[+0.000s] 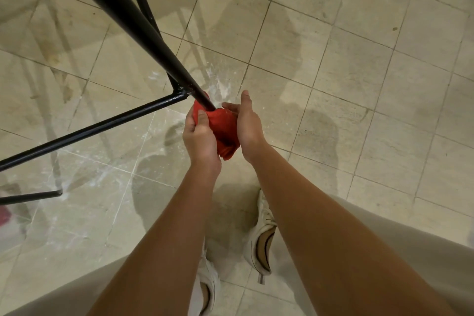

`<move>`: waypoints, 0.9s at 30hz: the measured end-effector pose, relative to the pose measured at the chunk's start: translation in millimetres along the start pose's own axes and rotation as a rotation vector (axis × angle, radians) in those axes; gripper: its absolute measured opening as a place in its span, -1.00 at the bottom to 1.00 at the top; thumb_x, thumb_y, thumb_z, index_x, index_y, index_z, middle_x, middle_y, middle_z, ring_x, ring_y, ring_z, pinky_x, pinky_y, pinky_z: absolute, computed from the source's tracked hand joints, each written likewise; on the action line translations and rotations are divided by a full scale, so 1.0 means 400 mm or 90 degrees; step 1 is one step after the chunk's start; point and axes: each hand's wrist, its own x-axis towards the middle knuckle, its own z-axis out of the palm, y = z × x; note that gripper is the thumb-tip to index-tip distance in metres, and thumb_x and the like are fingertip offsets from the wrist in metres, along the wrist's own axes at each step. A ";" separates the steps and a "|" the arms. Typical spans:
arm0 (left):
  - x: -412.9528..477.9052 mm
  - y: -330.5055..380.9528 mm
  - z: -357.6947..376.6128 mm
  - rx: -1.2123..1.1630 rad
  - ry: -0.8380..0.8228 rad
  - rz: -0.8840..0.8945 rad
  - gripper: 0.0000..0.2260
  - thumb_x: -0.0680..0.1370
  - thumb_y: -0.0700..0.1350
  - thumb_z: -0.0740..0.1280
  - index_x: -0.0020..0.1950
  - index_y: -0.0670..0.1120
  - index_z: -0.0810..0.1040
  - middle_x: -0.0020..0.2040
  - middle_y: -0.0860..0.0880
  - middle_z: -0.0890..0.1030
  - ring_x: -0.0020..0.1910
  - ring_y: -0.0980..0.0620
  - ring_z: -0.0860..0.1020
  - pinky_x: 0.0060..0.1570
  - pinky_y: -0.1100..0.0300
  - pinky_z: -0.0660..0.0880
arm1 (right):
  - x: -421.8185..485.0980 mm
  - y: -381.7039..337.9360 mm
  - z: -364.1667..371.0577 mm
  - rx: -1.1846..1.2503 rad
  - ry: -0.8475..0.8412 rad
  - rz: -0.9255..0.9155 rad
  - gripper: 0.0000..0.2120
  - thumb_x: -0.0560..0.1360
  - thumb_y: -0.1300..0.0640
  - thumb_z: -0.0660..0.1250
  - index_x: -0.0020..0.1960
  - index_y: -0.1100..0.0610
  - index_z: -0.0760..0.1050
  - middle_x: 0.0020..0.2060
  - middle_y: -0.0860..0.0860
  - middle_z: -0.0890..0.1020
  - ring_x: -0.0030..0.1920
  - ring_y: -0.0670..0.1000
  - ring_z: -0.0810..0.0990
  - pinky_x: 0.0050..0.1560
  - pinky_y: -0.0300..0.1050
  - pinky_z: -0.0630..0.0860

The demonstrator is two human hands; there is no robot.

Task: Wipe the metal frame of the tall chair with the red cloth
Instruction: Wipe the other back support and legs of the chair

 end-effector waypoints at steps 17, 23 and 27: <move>0.188 -0.018 -0.010 0.332 -0.186 -0.206 -0.75 0.51 0.07 0.35 -0.14 -0.11 0.61 -0.34 -0.04 0.56 -0.36 -0.02 0.55 -0.35 0.19 0.48 | 0.108 0.052 0.000 0.024 0.038 0.052 -0.38 0.59 -0.24 -0.15 0.17 0.10 0.55 0.28 0.14 0.47 0.26 0.10 0.40 0.33 0.07 0.28; 0.146 -0.021 -0.047 0.157 -0.145 -0.123 -0.74 0.64 -0.08 0.12 0.17 -0.07 0.56 -0.04 -0.18 0.64 -0.12 -0.16 0.60 -0.13 -0.02 0.51 | 0.087 0.042 -0.001 0.020 0.034 0.037 -0.37 0.59 -0.23 -0.17 0.18 0.11 0.54 0.05 0.07 0.51 0.06 0.02 0.44 0.11 -0.06 0.31; 0.104 -0.014 -0.032 0.092 -0.099 -0.101 -0.79 0.64 -0.10 0.13 0.09 0.00 0.56 -0.06 -0.07 0.65 -0.09 -0.05 0.63 -0.12 0.06 0.55 | 0.071 0.040 0.013 0.032 0.030 0.043 -0.35 0.58 -0.24 -0.16 0.16 0.13 0.55 0.05 0.07 0.54 0.07 0.05 0.50 0.14 -0.06 0.37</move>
